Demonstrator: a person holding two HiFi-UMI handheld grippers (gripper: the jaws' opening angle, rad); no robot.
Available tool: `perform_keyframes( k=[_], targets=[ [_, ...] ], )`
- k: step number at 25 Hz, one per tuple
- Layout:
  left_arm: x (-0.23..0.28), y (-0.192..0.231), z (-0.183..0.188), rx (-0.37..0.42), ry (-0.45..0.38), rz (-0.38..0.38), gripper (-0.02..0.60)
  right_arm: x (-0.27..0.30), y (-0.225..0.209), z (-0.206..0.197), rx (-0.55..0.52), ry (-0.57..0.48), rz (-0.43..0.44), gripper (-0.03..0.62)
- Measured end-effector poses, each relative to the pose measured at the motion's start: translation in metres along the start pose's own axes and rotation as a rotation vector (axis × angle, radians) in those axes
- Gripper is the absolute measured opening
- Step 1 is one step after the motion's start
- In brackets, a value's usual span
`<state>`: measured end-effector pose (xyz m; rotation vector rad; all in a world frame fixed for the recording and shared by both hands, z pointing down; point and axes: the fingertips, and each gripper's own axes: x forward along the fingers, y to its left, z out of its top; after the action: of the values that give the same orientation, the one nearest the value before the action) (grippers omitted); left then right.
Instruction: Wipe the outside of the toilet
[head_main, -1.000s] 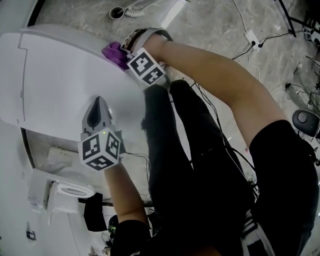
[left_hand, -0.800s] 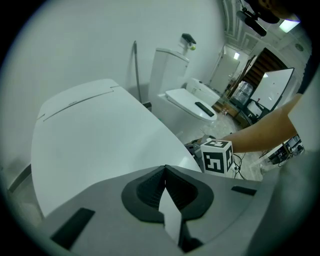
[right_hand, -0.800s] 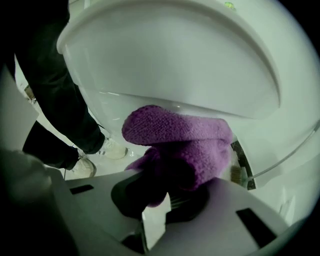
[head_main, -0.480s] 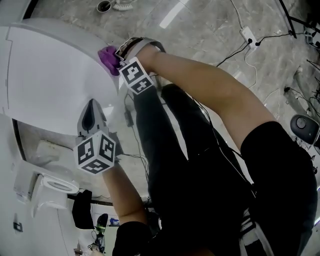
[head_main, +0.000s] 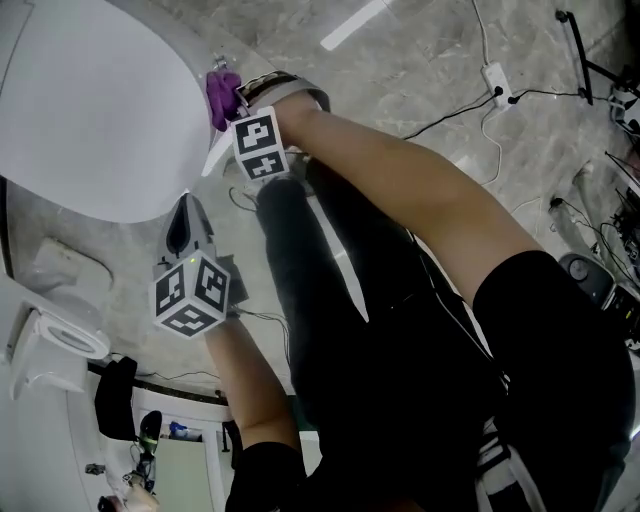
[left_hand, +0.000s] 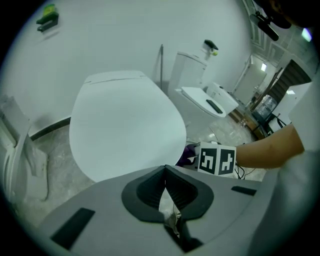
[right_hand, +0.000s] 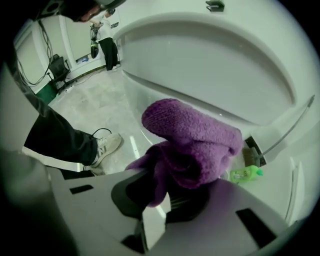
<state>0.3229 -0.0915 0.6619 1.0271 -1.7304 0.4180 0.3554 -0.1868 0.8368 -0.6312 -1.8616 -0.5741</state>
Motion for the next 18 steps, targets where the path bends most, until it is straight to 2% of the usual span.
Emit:
perform_keyframes(
  k=[9, 15, 18],
  targets=[
    [-0.045, 0.050, -0.062, -0.153, -0.054, 0.051, 0.008, -0.005, 0.059, 0.039, -0.001, 0.023, 0.034, 0.051],
    [-0.074, 0.092, -0.113, -0.194, -0.076, 0.047, 0.008, 0.003, 0.085, 0.065, 0.051, 0.085, 0.034, 0.051],
    [-0.083, 0.108, -0.146, -0.250, -0.079, 0.061, 0.008, 0.011, 0.097, 0.080, 0.027, 0.106, 0.048, 0.051]
  ],
)
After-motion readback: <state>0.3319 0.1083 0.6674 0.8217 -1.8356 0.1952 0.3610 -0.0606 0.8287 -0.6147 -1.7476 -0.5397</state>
